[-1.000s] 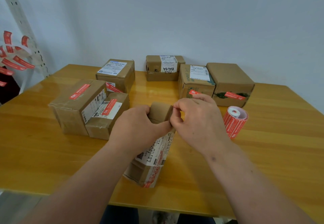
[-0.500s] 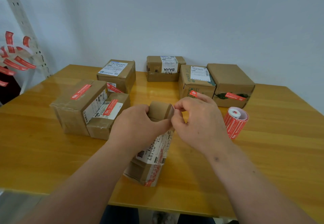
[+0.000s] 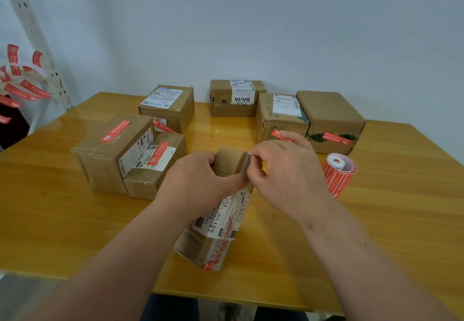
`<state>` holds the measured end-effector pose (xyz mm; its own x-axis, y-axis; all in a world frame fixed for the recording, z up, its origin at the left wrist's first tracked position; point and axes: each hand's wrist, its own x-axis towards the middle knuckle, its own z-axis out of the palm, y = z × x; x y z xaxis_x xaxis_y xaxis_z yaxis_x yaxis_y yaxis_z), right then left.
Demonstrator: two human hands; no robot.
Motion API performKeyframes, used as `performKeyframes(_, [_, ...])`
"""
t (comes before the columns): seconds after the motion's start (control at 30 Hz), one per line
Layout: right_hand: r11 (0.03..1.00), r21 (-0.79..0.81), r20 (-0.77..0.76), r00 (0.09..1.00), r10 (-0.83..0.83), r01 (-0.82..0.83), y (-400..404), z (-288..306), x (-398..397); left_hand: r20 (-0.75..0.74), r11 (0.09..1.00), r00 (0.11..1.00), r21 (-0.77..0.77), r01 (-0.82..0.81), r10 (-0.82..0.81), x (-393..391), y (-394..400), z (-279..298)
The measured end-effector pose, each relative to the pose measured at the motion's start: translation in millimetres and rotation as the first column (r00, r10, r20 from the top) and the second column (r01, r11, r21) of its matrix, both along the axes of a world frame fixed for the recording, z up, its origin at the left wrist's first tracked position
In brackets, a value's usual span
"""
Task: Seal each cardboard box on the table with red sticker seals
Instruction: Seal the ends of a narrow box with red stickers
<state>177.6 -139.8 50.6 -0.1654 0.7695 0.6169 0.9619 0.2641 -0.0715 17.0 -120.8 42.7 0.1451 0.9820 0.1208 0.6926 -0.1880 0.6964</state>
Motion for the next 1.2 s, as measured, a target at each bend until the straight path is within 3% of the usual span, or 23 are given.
performKeyframes(0.17, [0.992, -0.091, -0.001, 0.996, 0.087, -0.087, -0.9, 9.6, 9.4, 0.008, 0.998, 0.998, 0.009, 0.066, -0.066, -6.4, 3.7, -1.5])
performKeyframes(0.33, [0.948, -0.215, -0.265, 0.948, 0.176, -0.236, -12.7, 28.4, 18.2, 0.064, 0.989, 0.989, 0.062, 0.130, -0.134, -12.6, 6.7, 0.0])
performKeyframes(0.4, [0.942, -0.210, -0.340, 0.923, 0.180, -0.261, -14.3, 27.7, 18.6, 0.095, 0.988, 0.985, 0.077, 0.135, -0.142, -11.7, 5.5, 0.6])
performKeyframes(0.6, [0.945, -0.073, -0.363, 0.891, 0.272, -0.319, -7.9, 13.5, 20.3, 0.138, 0.984, 0.975, 0.059, 0.165, -0.172, -11.2, 1.7, -0.2])
performKeyframes(0.87, [0.943, -0.178, -0.389, 0.901, 0.194, -0.281, -10.4, 26.5, 19.2, 0.114, 0.985, 0.979, 0.054, 0.164, -0.169, -13.4, 1.6, 1.8])
performKeyframes(1.2, [0.936, -0.221, -0.547, 0.830, 0.114, -0.275, -15.0, 39.4, 23.3, 0.122, 0.970, 0.963, 0.057, 0.235, -0.240, -19.5, 2.1, 1.8])
